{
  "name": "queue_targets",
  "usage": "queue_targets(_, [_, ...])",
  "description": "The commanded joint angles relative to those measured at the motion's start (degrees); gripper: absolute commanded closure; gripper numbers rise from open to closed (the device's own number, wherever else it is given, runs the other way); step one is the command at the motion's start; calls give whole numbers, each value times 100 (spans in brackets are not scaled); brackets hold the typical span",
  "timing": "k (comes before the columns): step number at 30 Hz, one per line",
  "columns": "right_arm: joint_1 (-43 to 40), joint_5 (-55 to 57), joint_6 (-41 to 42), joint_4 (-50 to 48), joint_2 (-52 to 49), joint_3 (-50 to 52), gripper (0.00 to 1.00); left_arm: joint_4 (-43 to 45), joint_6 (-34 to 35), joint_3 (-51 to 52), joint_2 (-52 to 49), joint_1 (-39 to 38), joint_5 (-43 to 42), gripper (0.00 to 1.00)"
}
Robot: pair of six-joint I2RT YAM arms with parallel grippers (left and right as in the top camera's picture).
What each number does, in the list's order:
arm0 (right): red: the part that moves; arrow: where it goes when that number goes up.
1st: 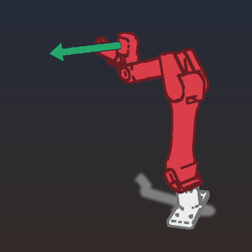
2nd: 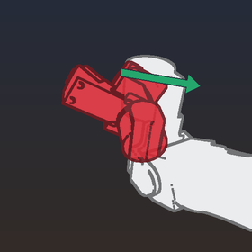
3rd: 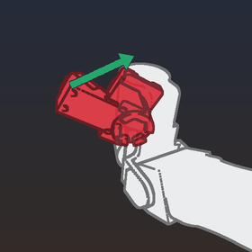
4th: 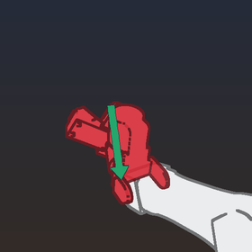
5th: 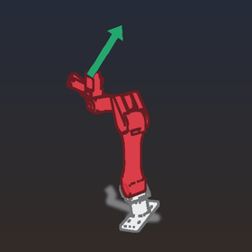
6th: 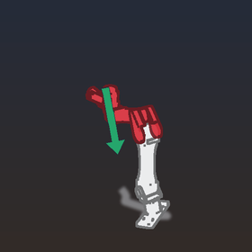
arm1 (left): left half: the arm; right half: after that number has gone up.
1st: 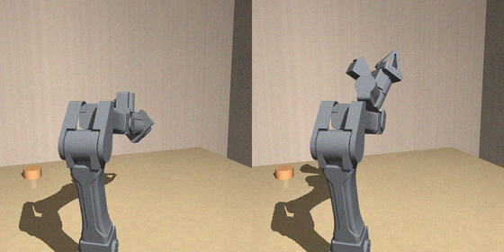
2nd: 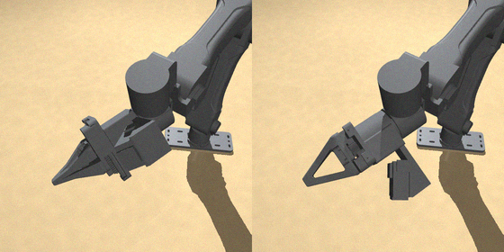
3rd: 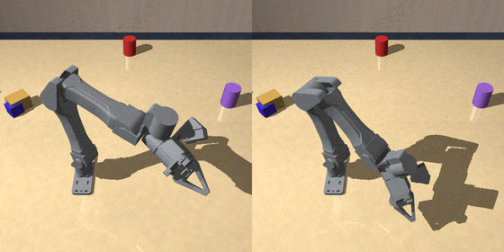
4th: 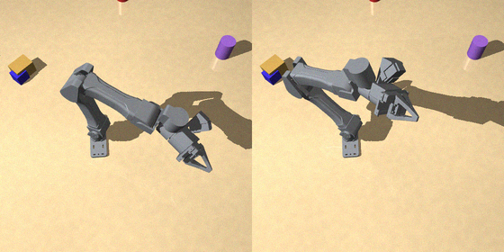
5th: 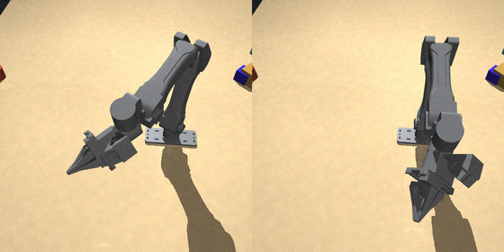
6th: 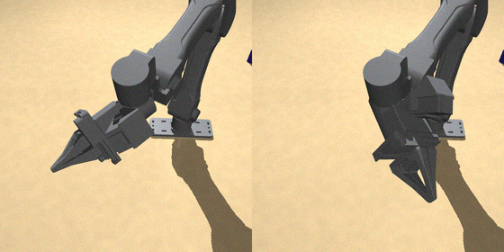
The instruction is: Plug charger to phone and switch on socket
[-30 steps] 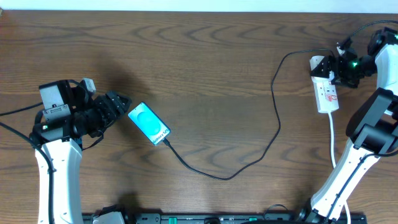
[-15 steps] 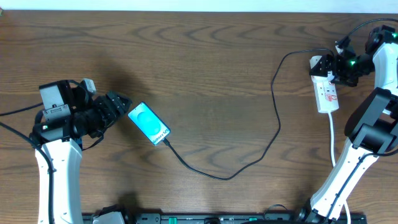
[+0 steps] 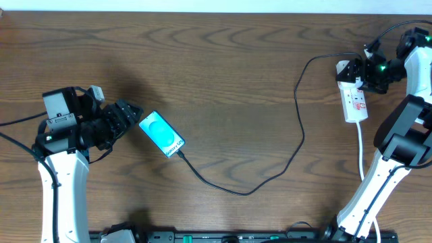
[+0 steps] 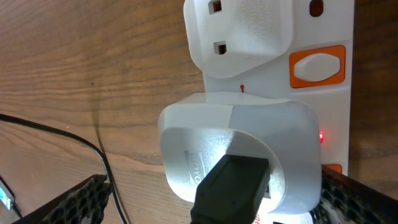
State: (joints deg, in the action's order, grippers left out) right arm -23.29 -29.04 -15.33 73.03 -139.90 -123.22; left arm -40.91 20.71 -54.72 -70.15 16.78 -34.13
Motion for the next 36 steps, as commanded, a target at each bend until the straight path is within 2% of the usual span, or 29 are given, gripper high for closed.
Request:
queue_targets(1, [393, -688, 52, 33, -487, 157, 2, -22, -79, 2, -28, 28, 35, 19])
queue_targets(12, [142, 774, 922, -46, -485, 42, 1, -26, -164, 2, -28, 28, 37, 19])
queue_targets(20, [-70, 1176, 1307, 654, -264, -1198, 1, -26, -162, 2, -28, 28, 37, 19])
queue_targets(23, [-68, 1554, 1360, 1064, -15, -1759, 1, -26, -162, 2, -28, 28, 35, 19])
queue_targets(28, [-61, 1585, 1360, 1475, 564, -2317, 1, -24, -162, 2, -28, 28, 35, 19])
queue_targets(33, [-39, 1585, 1360, 1593, 951, -2337, 1, -42, -164, 2, -28, 28, 35, 19])
queue_targets(36, [-33, 1534, 1239, 1405, 848, -1895, 1, -63, -181, 2, -28, 28, 35, 19])
